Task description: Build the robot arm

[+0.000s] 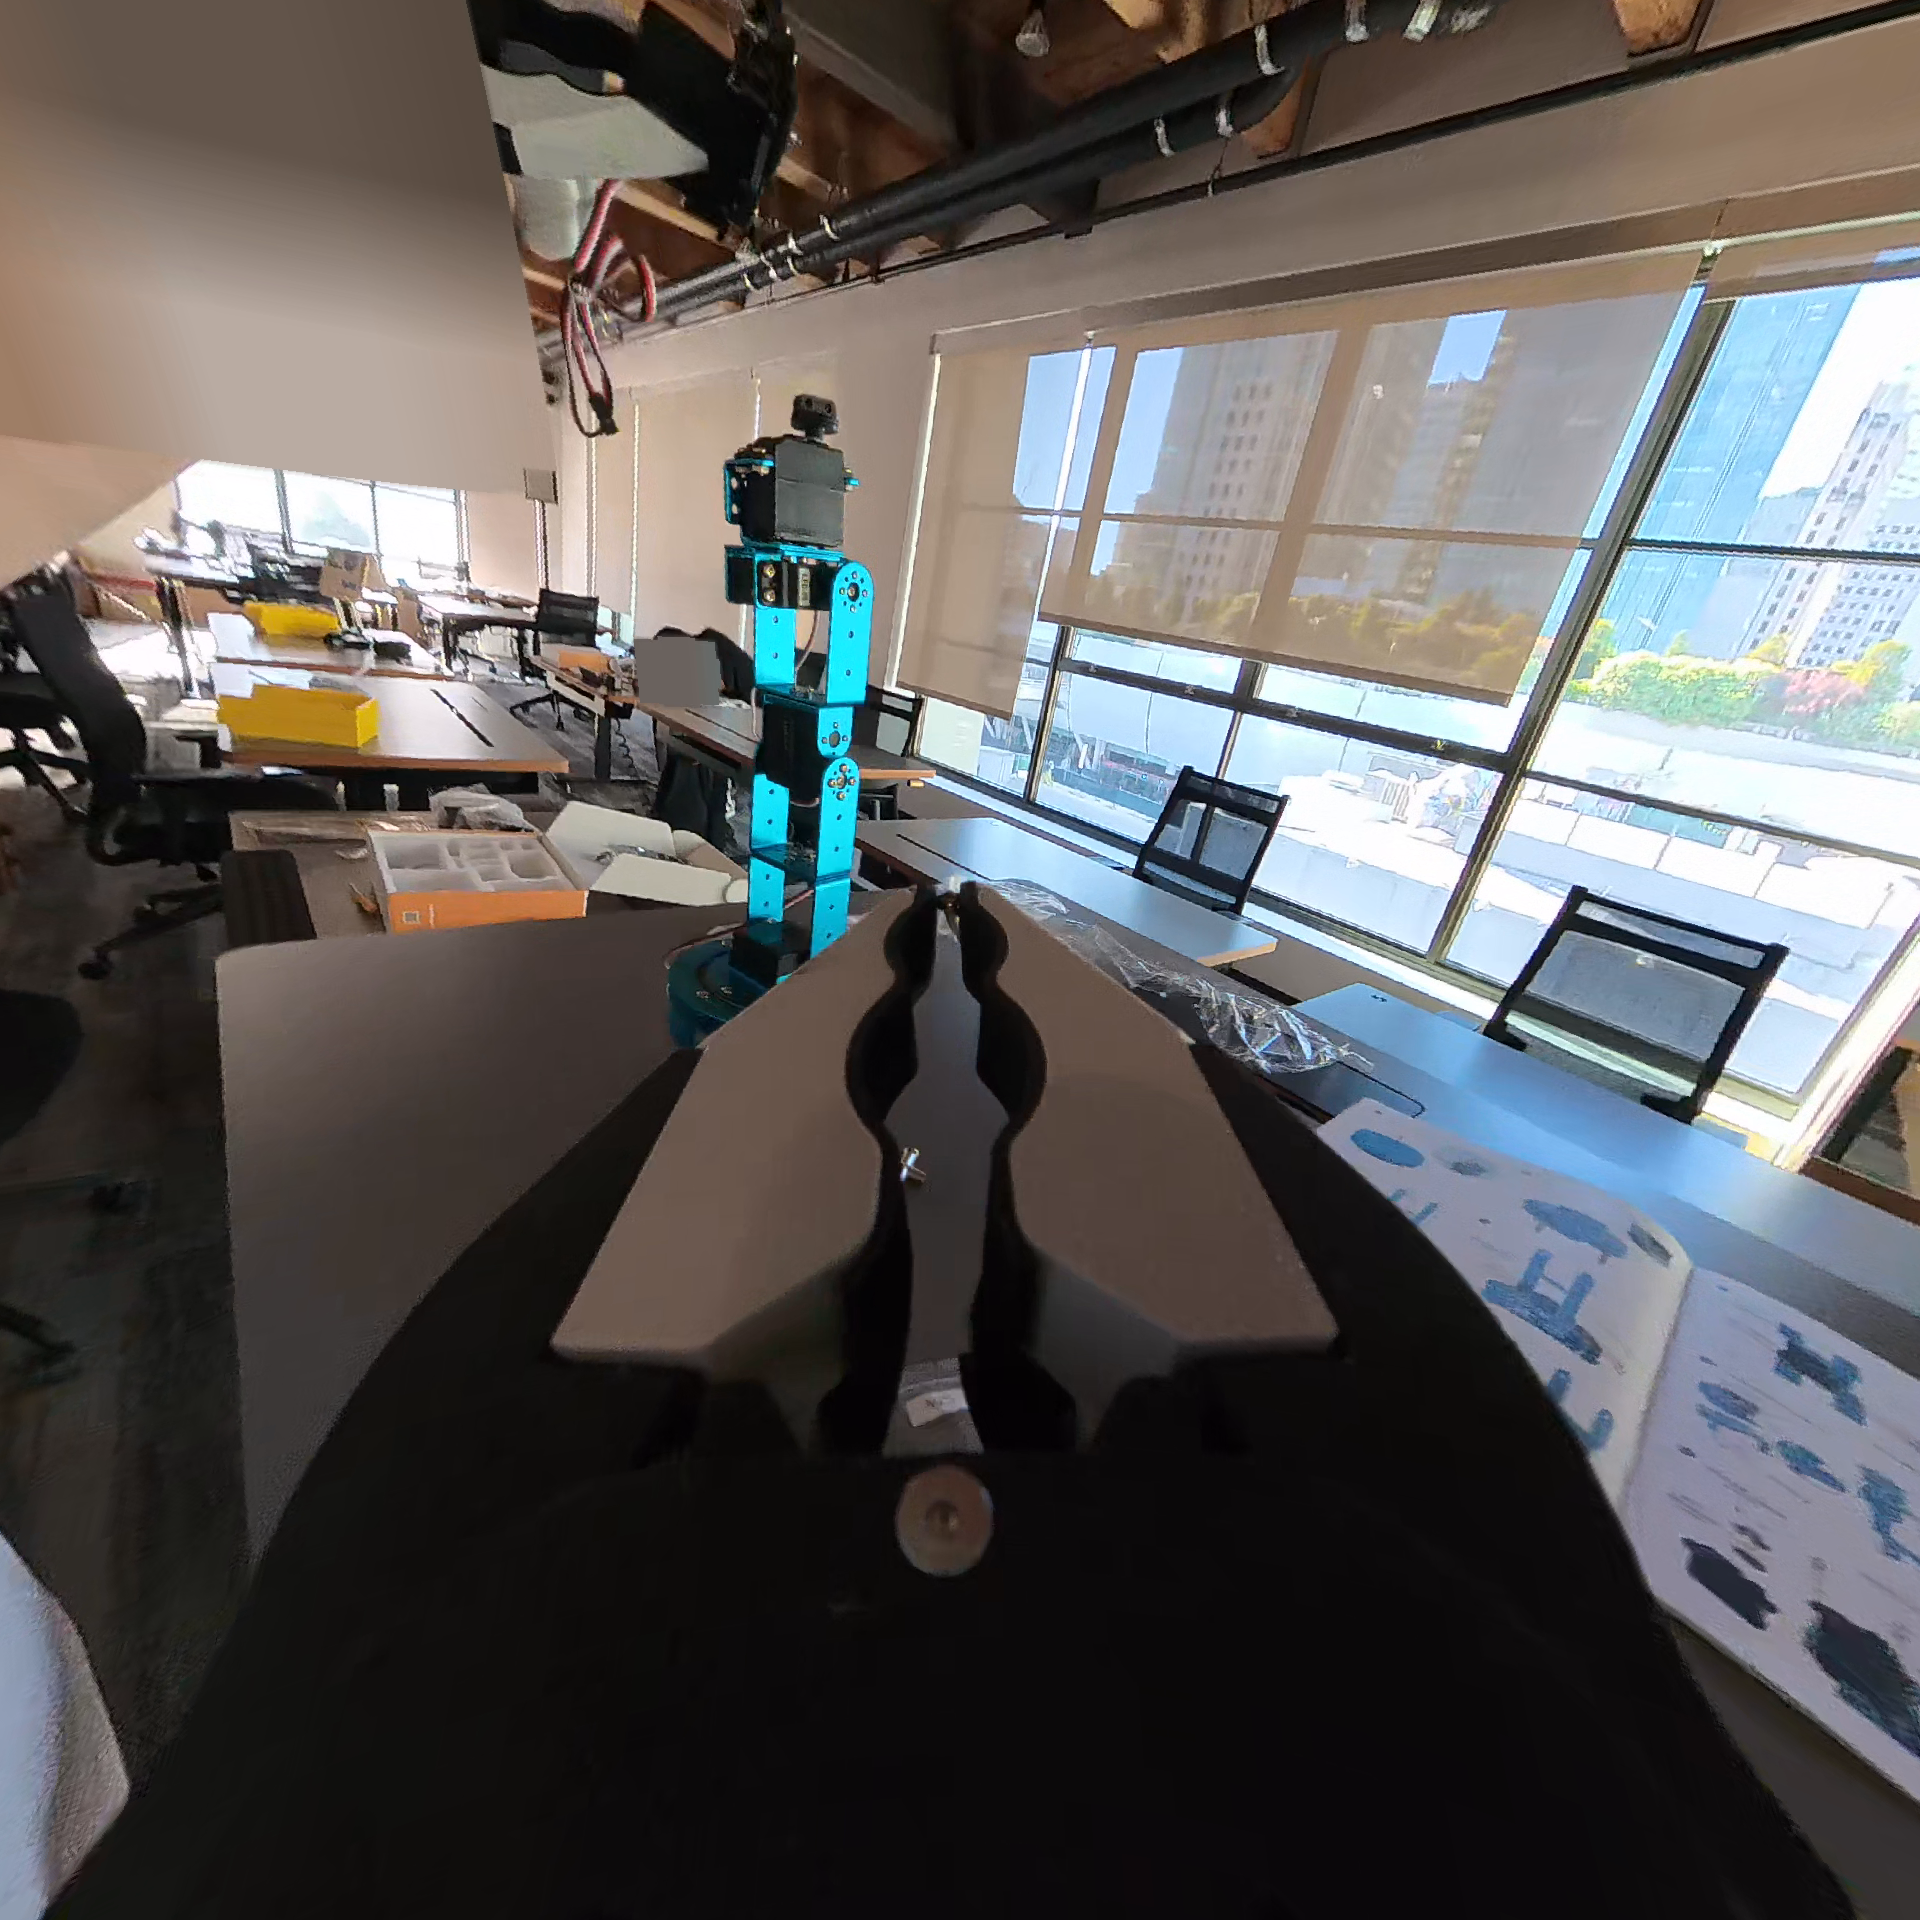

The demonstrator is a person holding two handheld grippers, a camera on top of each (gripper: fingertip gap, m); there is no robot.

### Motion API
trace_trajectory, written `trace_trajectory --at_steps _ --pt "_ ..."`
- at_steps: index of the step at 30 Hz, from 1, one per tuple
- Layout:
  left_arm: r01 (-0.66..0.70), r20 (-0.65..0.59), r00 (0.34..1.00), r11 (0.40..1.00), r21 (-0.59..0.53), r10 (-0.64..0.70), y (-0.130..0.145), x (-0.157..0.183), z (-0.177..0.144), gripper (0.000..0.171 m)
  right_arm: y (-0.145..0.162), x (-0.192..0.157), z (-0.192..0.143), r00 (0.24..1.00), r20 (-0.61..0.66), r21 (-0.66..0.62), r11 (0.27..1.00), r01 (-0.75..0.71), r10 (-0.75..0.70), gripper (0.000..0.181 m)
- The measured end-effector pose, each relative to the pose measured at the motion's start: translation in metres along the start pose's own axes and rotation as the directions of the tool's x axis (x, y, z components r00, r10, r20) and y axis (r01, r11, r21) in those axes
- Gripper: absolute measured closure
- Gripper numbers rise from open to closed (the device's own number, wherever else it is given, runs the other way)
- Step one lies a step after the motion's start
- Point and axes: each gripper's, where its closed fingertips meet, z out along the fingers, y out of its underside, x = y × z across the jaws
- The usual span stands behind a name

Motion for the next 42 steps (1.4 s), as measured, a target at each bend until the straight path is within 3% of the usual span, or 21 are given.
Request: trace_trajectory --at_steps 3,6,9,12,15,22,27,31,38,42 --pt "0.006 0.011 1.0 1.0 -0.006 -0.006 0.013 0.003 0.007 0.151 -0.009 0.003 -0.006 0.999 -0.018 -0.036 0.999 0.026 -0.027 0.178" --pt "0.074 -0.019 0.997 0.986 -0.153 -0.078 0.029 0.001 0.016 0.151 -0.009 0.007 -0.02 0.997 -0.057 -0.076 0.996 0.044 -0.048 0.178" --pt "0.17 -0.04 0.981 0.935 -0.312 -0.191 0.037 0.0 0.018 0.151 0.003 0.012 -0.033 0.996 -0.071 -0.128 0.991 0.036 -0.045 0.178" --pt "0.244 -0.026 0.959 0.869 -0.431 -0.283 0.033 0.002 0.016 0.151 0.008 0.02 -0.037 0.997 -0.06 -0.123 0.991 0.046 -0.054 0.178" --pt "0.218 0.011 0.969 0.839 -0.498 -0.245 0.016 -0.001 0.015 0.15 0.006 0.033 -0.033 0.999 -0.017 -0.107 0.993 0.043 -0.045 0.178" --pt "0.286 0.165 0.953 0.58 -0.763 -0.253 -0.002 0.006 0.024 0.15 -0.012 0.076 -0.026 0.946 0.175 -0.059 0.956 0.286 -0.272 0.178" --pt "0.321 0.248 0.938 0.338 -0.884 -0.243 0.006 0.018 0.034 0.15 -0.024 0.096 -0.03 0.891 0.335 0.046 0.949 0.311 -0.308 0.178" --pt "0.316 0.28 0.941 0.196 -0.928 -0.191 0.01 0.018 0.047 0.15 -0.022 0.113 -0.044 0.887 0.39 0.084 0.969 0.232 -0.246 0.178" --pt "0.257 0.251 0.965 0.071 -0.964 -0.082 0.029 0.025 0.054 0.15 -0.005 0.139 -0.067 0.901 0.419 0.084 0.993 0.086 -0.114 0.179" --pt "0.199 0.2 0.98 0.093 -0.975 -0.005 0.04 0.023 0.055 0.15 0.006 0.142 -0.073 0.895 0.438 0.055 0.996 0.07 -0.087 0.178"
